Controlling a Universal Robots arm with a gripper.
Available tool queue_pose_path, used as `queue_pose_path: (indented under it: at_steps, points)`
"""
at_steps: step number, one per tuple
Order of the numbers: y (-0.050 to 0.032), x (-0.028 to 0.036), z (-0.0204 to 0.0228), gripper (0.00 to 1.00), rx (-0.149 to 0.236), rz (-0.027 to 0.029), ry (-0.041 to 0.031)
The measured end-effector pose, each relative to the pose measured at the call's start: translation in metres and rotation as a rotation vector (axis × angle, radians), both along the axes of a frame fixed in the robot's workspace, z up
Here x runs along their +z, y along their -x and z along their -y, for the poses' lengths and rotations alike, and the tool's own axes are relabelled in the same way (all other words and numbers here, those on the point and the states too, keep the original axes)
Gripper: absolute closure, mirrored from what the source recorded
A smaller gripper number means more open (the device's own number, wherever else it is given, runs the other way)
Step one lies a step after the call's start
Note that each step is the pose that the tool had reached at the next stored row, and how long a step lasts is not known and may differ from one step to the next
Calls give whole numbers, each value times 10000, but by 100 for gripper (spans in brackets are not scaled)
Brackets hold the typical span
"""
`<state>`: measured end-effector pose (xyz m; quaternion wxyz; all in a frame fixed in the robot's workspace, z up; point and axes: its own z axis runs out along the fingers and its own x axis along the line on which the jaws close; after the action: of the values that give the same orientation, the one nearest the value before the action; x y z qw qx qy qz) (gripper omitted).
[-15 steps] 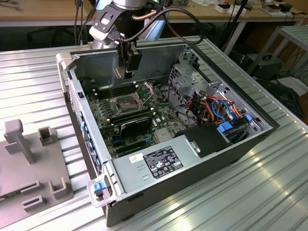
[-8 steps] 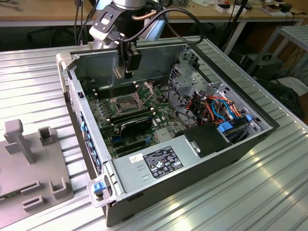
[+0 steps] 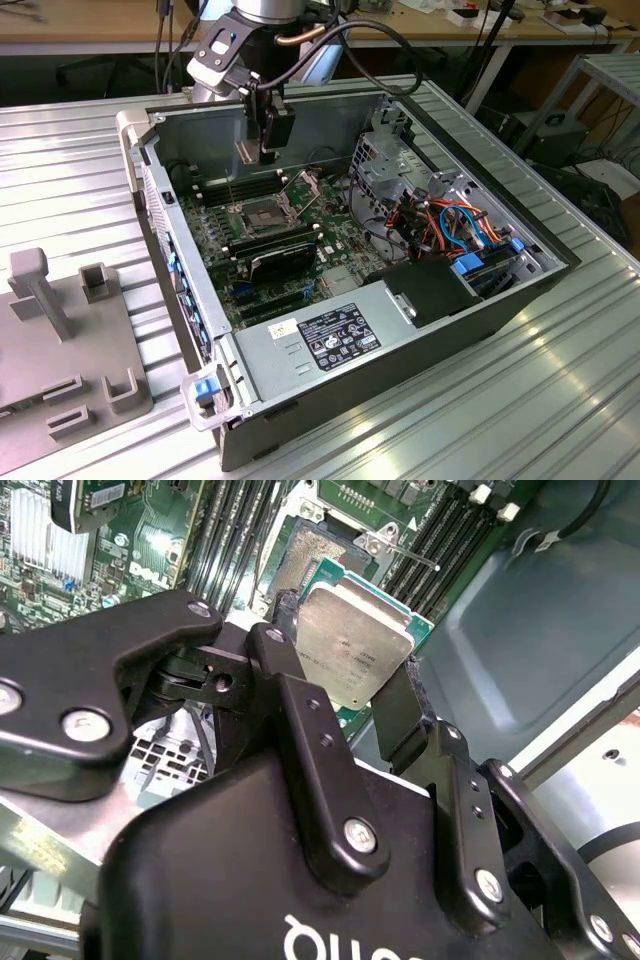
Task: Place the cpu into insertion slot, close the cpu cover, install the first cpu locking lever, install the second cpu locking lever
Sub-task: 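Place the cpu into insertion slot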
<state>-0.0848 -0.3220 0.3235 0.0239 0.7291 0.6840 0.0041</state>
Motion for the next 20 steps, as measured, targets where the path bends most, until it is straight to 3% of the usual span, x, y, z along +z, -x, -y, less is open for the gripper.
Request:
queue_pose_path:
  at_steps: [9,20]
  points:
    - [-49,-110,-56,45,0,0,0]
    - [-107,-236,-157,45,-1,-1,6]
